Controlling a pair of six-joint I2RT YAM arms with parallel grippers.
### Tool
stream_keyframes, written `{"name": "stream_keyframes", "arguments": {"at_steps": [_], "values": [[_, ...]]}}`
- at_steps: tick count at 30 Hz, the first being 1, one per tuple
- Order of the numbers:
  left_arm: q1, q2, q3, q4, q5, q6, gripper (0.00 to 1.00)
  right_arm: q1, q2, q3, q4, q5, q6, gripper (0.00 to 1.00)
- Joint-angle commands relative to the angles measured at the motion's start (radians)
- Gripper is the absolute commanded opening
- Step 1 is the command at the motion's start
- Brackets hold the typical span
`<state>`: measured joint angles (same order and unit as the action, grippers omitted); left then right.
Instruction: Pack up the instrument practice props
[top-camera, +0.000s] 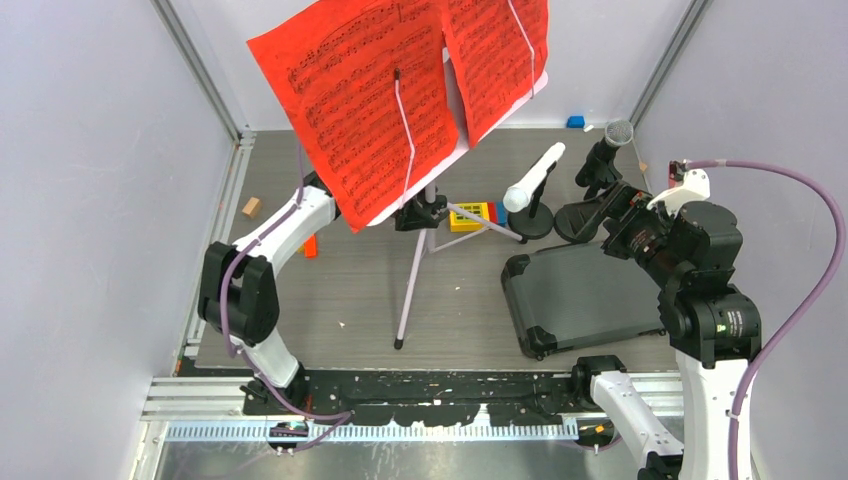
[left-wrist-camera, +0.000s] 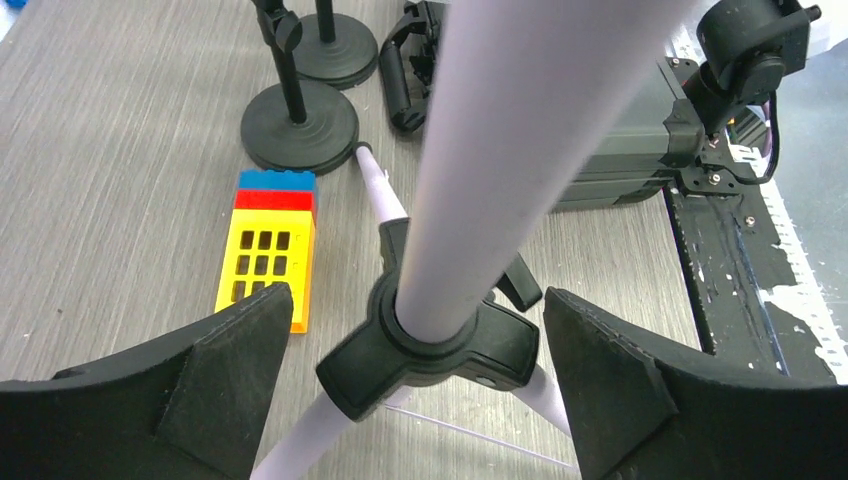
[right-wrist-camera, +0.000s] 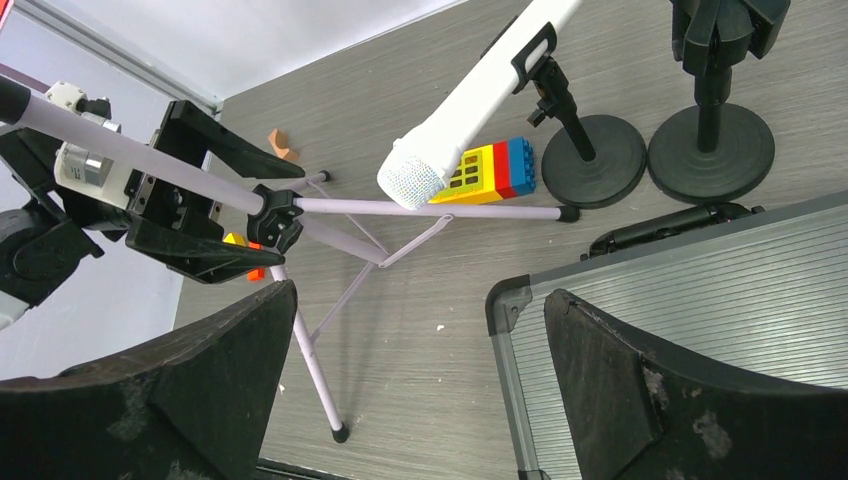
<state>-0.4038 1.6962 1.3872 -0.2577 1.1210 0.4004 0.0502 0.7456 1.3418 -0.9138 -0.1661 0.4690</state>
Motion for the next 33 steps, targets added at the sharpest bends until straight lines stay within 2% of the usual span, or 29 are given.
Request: {"name": "stream_keyframes", "arguments": {"at_steps": [1, 5, 8, 16, 20, 23, 26, 28, 30, 33], "values": [[0.003, -0.09, -0.074, 0.245, -0.024, -0.172, 1.0, 0.0, -0.013, 0.005, 0.009, 0.005, -0.016, 1.0], [0.003, -0.143, -0.139, 0.386, -0.072, -0.265, 1.0, 0.0, -0.01, 0.004, 0.009, 0.002, -0.016, 1.0], [0.003, -0.183, -0.177, 0.416, -0.085, -0.285, 1.0, 0.0, -0.009, 0.001, 0.01, 0.002, -0.014, 1.0], [0.003, -0.297, -0.269, 0.419, -0.155, -0.279, 1.0, 0.0, -0.01, -0.006, 0.022, -0.002, -0.005, 1.0], [0.003, -0.361, -0.317, 0.393, -0.234, -0.28, 1.0, 0.0, -0.007, -0.006, 0.028, -0.001, -0.001, 1.0], [0.003, -0.433, -0.365, 0.359, -0.368, -0.353, 1.0, 0.0, -0.006, 0.001, 0.03, -0.002, 0.0, 1.0], [0.003, -0.547, -0.495, 0.395, -0.48, -0.468, 1.0, 0.0, -0.006, 0.006, 0.035, 0.006, 0.0, 1.0], [0.002, -0.66, -0.568, 0.394, -0.611, -0.576, 1.0, 0.0, -0.004, 0.009, 0.042, 0.007, 0.0, 1.0], [0.002, -0.765, -0.61, 0.302, -0.747, -0.666, 1.0, 0.0, 0.002, 0.014, 0.045, 0.003, 0.0, 1.0], [0.002, -0.933, -0.629, 0.102, -0.862, -0.711, 1.0, 0.0, 0.015, 0.031, 0.047, 0.003, -0.003, 1.0]]}}
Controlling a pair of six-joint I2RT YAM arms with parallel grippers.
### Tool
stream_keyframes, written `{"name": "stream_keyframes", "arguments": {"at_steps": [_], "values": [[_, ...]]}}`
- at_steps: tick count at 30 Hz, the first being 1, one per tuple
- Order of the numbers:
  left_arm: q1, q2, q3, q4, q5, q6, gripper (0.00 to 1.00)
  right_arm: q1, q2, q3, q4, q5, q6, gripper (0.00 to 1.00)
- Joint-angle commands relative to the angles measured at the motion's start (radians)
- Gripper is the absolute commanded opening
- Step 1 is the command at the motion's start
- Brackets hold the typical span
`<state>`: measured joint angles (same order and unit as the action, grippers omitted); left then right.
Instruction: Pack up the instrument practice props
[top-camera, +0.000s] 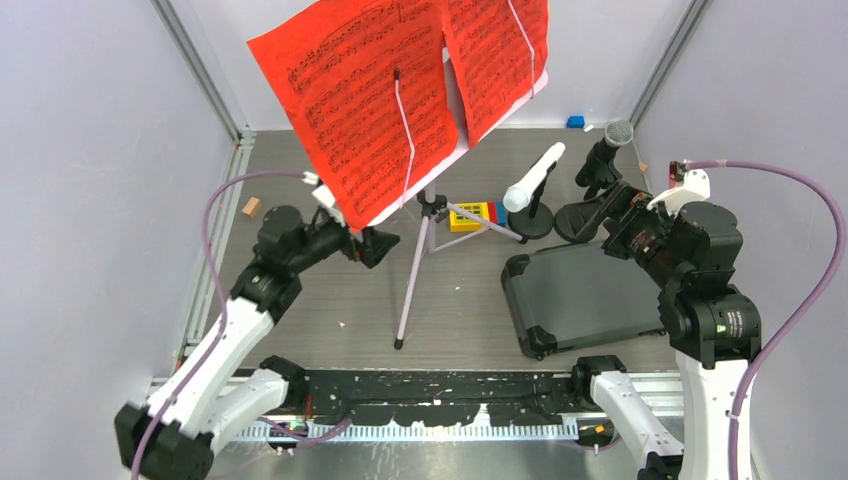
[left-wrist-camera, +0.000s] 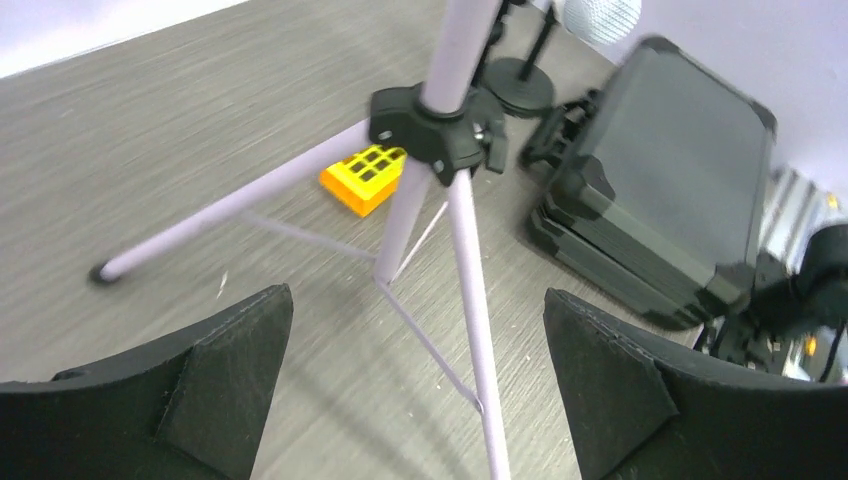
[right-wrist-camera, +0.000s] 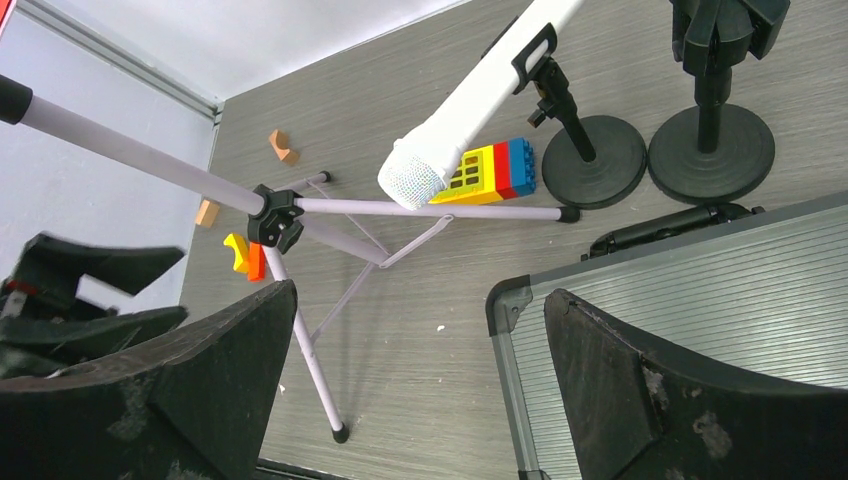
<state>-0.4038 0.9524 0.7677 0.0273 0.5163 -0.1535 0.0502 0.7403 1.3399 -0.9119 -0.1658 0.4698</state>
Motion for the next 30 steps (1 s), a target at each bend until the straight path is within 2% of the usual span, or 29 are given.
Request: {"name": "stream_keyframes", "arguments": {"at_steps": [1, 7, 11, 16, 21, 23, 27, 30], "values": [[0.002, -0.244, -0.009, -0.249, -0.297, -0.171, 1.0, 0.0, 0.023, 0.035, 0.049, 0.003, -0.005, 1.0], [0.001, -0.545, 0.097, -0.581, -0.533, -0.265, 1.0, 0.0, 0.036, 0.044, 0.084, 0.011, 0.003, 1.0], [0.002, -0.612, 0.254, -0.693, -0.565, -0.25, 0.99, 0.0, 0.063, 0.068, 0.087, 0.024, 0.001, 1.0], [0.001, -0.519, 0.514, -0.761, -0.422, -0.23, 0.97, 0.0, 0.093, 0.115, 0.088, 0.022, -0.005, 1.0], [0.002, -0.4, 0.714, -0.735, -0.311, -0.248, 0.87, 0.0, 0.101, 0.126, 0.09, 0.018, -0.003, 1.0], [0.002, -0.358, 0.761, -0.707, -0.292, -0.254, 0.83, 0.0, 0.11, 0.132, 0.096, -0.044, -0.007, 0.97], [0.002, -0.286, 0.799, -0.641, -0.231, -0.268, 0.82, 0.002, 0.144, 0.181, 0.106, -0.195, -0.019, 0.91], [0.002, -0.242, 0.815, -0.599, -0.193, -0.279, 0.82, 0.003, 0.167, 0.23, 0.111, -0.221, -0.002, 0.9]]}}
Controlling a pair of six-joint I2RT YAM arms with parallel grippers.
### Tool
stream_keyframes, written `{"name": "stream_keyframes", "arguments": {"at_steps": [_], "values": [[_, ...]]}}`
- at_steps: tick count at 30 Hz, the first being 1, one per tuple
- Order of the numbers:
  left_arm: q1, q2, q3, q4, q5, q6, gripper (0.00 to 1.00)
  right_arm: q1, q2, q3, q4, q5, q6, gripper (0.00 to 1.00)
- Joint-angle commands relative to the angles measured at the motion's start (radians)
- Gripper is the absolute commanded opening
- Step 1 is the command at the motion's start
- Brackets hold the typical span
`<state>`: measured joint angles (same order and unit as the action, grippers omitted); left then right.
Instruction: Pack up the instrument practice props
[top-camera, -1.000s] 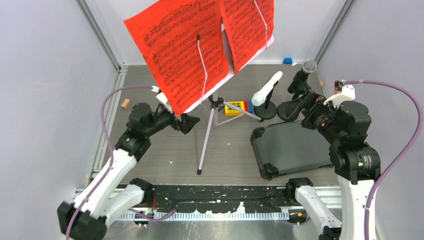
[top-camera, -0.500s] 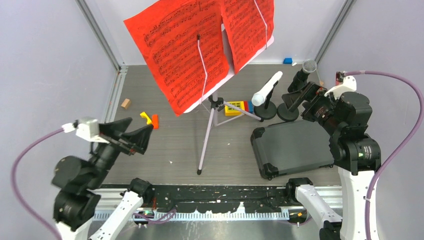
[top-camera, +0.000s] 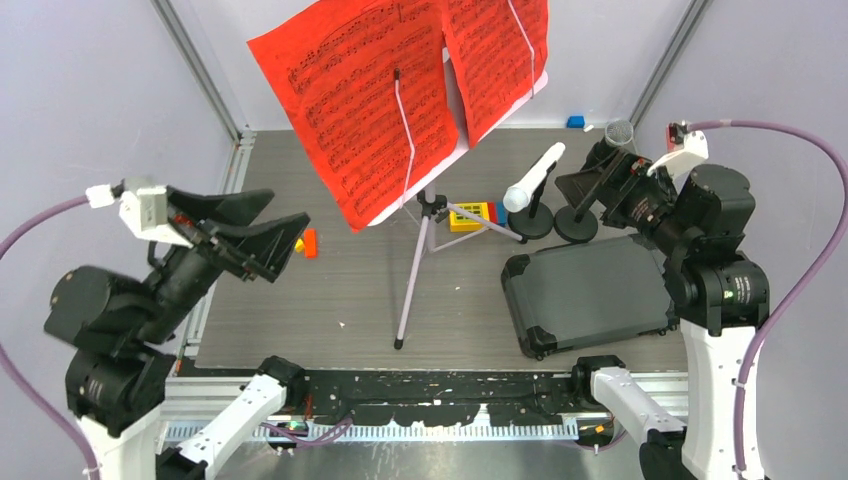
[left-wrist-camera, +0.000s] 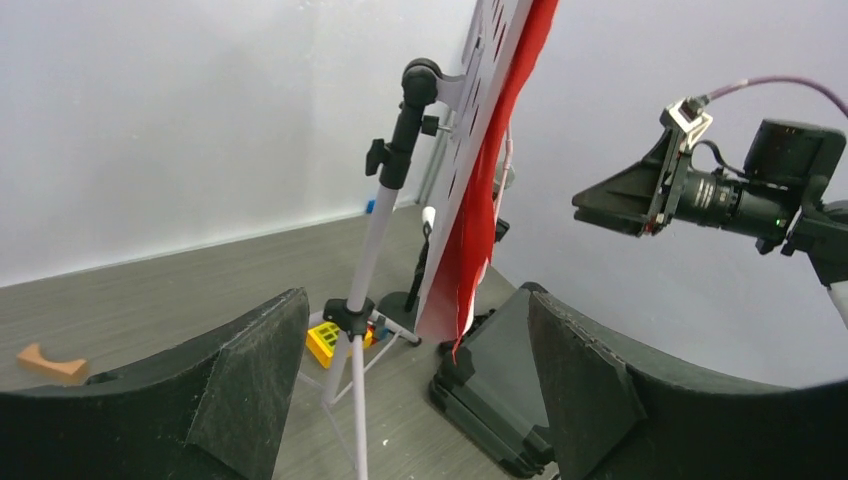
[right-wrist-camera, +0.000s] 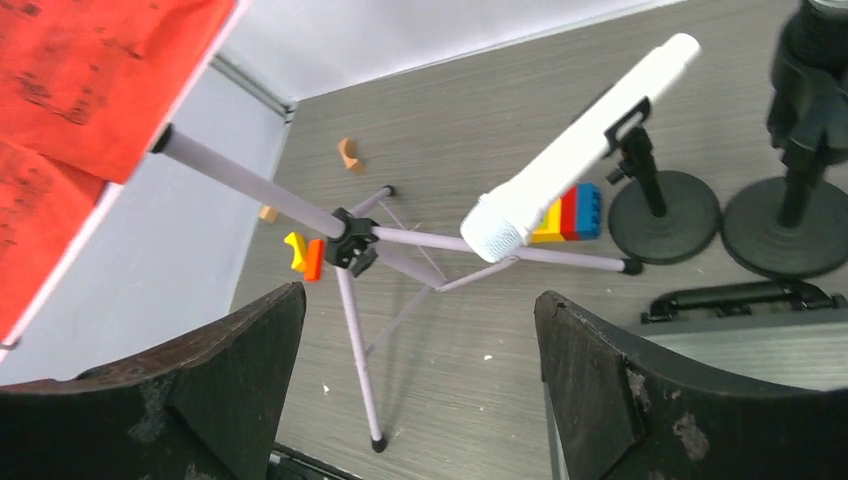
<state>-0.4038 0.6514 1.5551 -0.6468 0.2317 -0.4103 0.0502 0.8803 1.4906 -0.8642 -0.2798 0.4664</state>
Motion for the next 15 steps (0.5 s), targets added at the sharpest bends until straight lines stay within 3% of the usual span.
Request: {"name": "stream_keyframes", "arguments": {"at_steps": [1, 7, 11, 15], "values": [[0.002, 0.069, 0.034, 0.084, 0.096, -0.022, 0.82, 0.003, 0.032, 0.106, 0.067, -0.117, 0.007, 0.9], [0.002, 0.126, 0.095, 0.076, 0.12, -0.025, 0.82, 0.055, 0.142, 0.303, 0.04, -0.145, 0.043, 0.86], [0.002, 0.129, 0.101, 0.091, 0.118, -0.03, 0.8, 0.221, 0.268, 0.485, -0.034, -0.007, -0.019, 0.86], [0.002, 0.128, 0.118, 0.088, 0.12, -0.035, 0.79, 0.469, 0.395, 0.7, -0.148, 0.166, -0.1, 0.85]]}}
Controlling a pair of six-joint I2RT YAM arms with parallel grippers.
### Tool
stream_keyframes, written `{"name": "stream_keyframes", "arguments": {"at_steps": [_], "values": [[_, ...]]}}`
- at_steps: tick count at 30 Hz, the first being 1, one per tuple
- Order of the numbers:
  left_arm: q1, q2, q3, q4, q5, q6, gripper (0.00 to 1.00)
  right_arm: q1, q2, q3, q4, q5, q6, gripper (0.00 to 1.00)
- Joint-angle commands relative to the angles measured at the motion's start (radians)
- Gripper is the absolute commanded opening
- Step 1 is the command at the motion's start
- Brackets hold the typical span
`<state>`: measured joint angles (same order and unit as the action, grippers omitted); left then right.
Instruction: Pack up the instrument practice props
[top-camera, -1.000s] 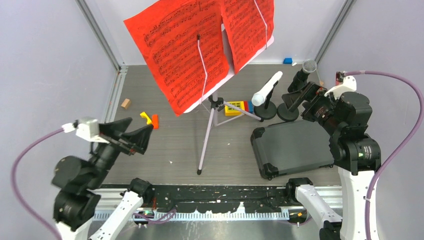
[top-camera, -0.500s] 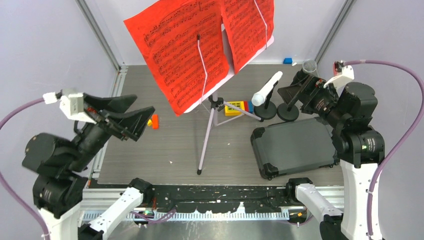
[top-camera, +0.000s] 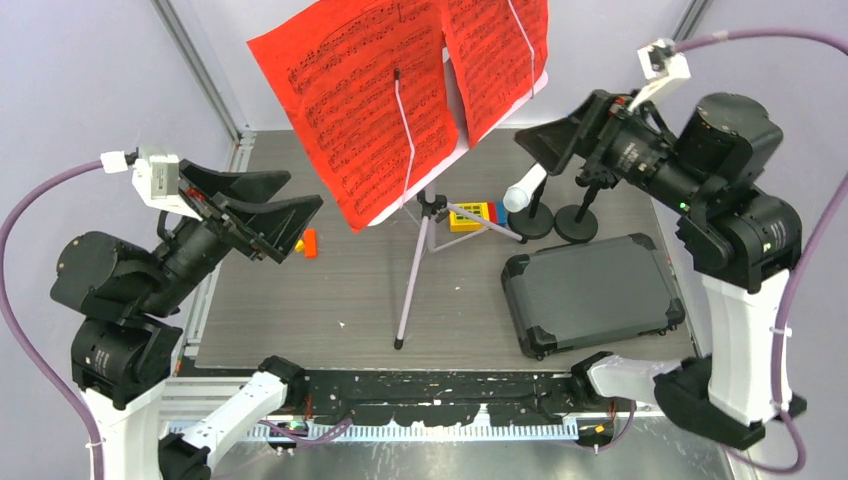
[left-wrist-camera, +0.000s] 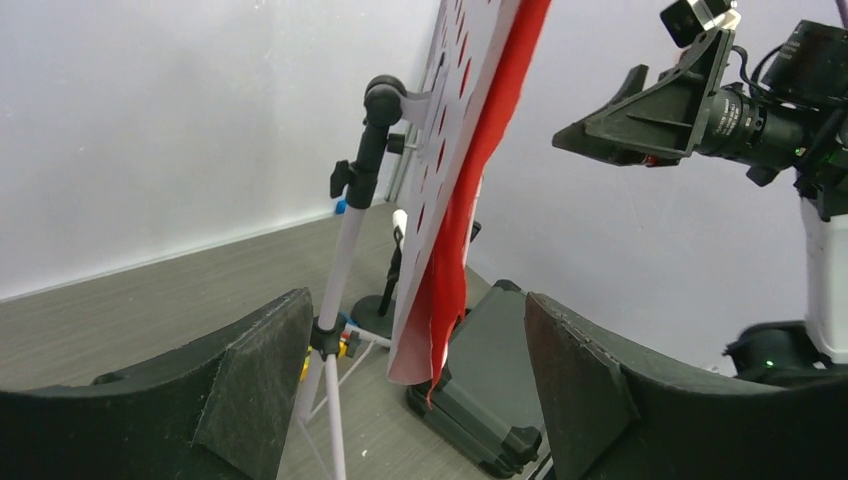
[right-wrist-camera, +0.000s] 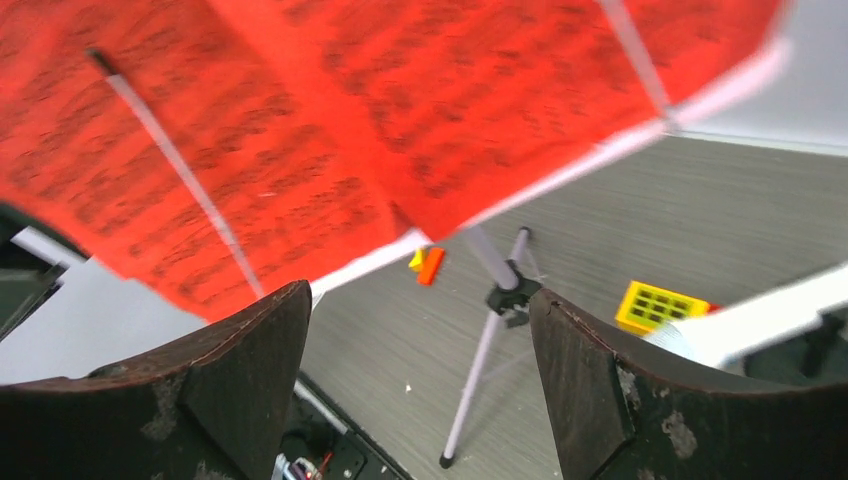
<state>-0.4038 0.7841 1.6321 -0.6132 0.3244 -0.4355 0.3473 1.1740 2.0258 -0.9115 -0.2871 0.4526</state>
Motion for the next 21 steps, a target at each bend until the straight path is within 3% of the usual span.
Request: {"name": "stream_keyframes", "arguments": {"at_steps": [1, 8, 15, 21], "values": [[0.002, -0.003, 0.046, 0.054, 0.026, -0.009, 0.79, 0.24, 0.115, 0.206, -0.115, 0.193, -0.096, 0.85], [0.001, 0.033, 0.1, 0.049, 0.038, -0.024, 0.75, 0.463, 0.182, 0.243, -0.042, 0.32, -0.097, 0.78], [0.002, 0.086, 0.157, 0.082, 0.061, -0.039, 0.67, 0.514, 0.214, 0.225, 0.084, 0.302, -0.073, 0.72], [0.002, 0.128, 0.169, 0.152, 0.07, -0.062, 0.5, 0.516, 0.202, 0.164, 0.157, 0.301, -0.056, 0.71]]}}
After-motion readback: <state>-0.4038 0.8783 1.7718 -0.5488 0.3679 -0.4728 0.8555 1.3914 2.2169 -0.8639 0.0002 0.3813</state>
